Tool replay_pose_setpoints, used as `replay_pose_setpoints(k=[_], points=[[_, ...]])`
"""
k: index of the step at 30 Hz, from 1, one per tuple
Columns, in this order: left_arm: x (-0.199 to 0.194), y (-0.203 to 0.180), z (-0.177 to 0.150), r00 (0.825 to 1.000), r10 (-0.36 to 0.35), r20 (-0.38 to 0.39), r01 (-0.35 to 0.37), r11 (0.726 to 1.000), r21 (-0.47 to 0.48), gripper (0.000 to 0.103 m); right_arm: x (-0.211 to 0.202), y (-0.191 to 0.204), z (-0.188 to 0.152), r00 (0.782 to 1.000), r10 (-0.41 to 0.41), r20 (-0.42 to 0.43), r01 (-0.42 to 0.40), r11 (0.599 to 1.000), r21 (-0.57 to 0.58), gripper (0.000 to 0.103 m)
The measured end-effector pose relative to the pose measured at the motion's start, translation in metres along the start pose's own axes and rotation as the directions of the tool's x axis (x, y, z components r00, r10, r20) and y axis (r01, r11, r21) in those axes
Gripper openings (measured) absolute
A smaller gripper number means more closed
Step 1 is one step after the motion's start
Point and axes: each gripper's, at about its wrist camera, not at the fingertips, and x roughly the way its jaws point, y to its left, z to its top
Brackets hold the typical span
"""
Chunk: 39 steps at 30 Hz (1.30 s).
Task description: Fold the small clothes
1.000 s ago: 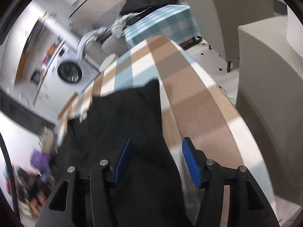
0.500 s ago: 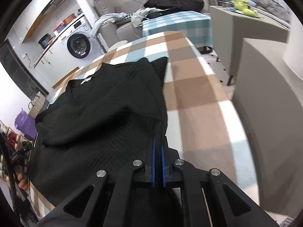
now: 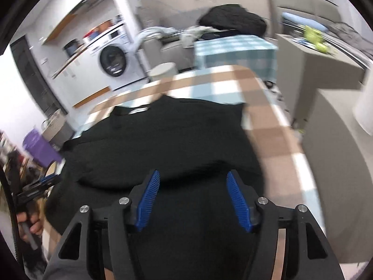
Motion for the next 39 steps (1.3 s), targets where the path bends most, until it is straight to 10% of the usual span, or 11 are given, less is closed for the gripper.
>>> replay_pose_setpoints(k=[24, 37, 39], points=[[0.031, -0.008, -0.004, 0.99, -0.107, -0.097, 0.109, 0.994, 0.01, 0.068, 0.117, 0.123, 0.011, 0.948, 0.185, -0.259, -0.212, 0.974, -0.082, 0.062], [0.023, 0.01, -0.011, 0.991, -0.101, -0.088, 0.099, 0.995, -0.027, 0.068, 0.131, 0.205, -0.017, 0.972, 0.083, -0.221, -0.181, 0.865, -0.468, 0.073], [0.021, 0.012, -0.012, 0.991, -0.099, -0.085, 0.097, 0.995, -0.026, 0.068, 0.14, 0.205, -0.021, 0.972, 0.041, -0.231, -0.154, 0.855, -0.496, 0.038]])
